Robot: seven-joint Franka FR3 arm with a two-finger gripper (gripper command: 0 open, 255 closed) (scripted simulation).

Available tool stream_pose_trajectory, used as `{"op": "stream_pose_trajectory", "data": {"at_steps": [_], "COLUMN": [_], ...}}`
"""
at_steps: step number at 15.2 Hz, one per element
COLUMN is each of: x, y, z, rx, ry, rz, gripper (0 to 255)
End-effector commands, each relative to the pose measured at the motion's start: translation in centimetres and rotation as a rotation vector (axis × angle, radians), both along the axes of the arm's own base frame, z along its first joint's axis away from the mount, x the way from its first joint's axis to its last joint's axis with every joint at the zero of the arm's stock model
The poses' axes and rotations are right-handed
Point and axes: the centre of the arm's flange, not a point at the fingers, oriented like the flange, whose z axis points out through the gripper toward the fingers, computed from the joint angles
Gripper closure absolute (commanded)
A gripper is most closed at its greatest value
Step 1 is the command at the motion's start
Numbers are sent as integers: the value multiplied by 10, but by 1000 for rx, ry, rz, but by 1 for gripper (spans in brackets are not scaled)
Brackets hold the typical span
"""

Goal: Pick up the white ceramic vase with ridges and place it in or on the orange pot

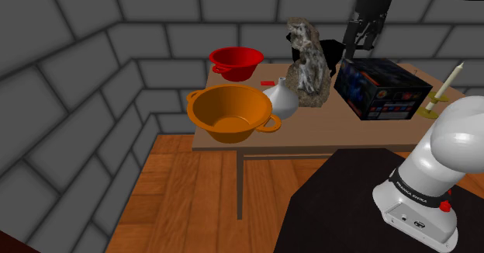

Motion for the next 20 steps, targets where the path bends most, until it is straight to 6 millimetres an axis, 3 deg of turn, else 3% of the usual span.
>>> {"op": "stream_pose_trajectory", "data": {"at_steps": [1,20], "x": [0,197], "y": [0,-5], "z": [0,-135], "rx": [0,55], "ry": [0,-85], "rz": [0,60], "gripper": [0,0]}}
